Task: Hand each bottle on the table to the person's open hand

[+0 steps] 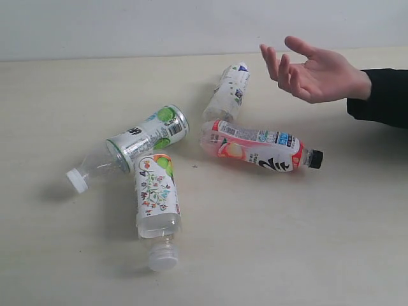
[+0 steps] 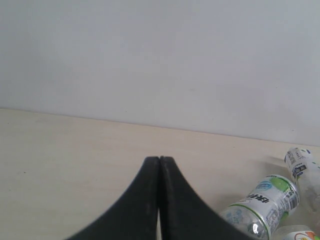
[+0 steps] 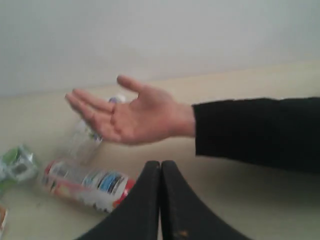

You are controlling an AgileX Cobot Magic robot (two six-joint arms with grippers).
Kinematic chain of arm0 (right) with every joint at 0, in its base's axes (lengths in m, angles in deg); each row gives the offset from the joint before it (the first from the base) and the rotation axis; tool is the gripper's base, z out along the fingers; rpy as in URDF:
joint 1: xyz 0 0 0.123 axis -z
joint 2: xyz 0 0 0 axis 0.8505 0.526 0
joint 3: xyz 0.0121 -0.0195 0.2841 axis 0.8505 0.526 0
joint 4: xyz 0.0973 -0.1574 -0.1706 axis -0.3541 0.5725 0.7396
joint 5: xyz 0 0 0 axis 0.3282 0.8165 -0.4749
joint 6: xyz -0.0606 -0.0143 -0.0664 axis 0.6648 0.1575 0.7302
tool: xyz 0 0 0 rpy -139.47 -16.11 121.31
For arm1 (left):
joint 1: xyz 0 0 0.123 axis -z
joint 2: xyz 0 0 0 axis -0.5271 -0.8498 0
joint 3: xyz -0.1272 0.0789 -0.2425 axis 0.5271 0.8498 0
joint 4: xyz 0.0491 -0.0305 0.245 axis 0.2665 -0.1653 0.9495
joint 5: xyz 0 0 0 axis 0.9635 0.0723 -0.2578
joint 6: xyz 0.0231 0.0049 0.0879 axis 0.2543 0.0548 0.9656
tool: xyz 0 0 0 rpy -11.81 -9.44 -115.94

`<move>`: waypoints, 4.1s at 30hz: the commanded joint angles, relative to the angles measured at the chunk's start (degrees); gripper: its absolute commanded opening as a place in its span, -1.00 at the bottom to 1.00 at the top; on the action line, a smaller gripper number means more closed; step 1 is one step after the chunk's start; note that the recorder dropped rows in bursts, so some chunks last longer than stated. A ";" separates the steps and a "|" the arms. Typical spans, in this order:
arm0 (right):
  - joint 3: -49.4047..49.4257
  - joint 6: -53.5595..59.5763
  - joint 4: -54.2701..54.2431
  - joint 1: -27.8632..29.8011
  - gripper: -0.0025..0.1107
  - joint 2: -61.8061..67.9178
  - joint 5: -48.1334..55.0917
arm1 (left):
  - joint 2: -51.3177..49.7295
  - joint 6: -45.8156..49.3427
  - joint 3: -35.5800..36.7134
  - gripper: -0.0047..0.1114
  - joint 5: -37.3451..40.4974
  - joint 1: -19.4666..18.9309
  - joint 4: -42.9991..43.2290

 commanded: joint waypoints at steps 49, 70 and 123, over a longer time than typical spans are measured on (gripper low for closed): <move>-27.29 15.61 12.60 -29.53 -0.01 57.16 17.29 | 0.39 0.26 -0.01 -0.92 -0.24 -0.08 0.22; -29.90 33.99 18.78 -29.53 0.09 68.86 -1.48 | 0.39 0.26 -0.01 -0.92 -0.24 -0.08 0.22; -39.11 26.73 31.10 -29.53 0.39 84.63 6.08 | 0.39 0.26 -0.01 -0.92 -0.24 -0.08 0.22</move>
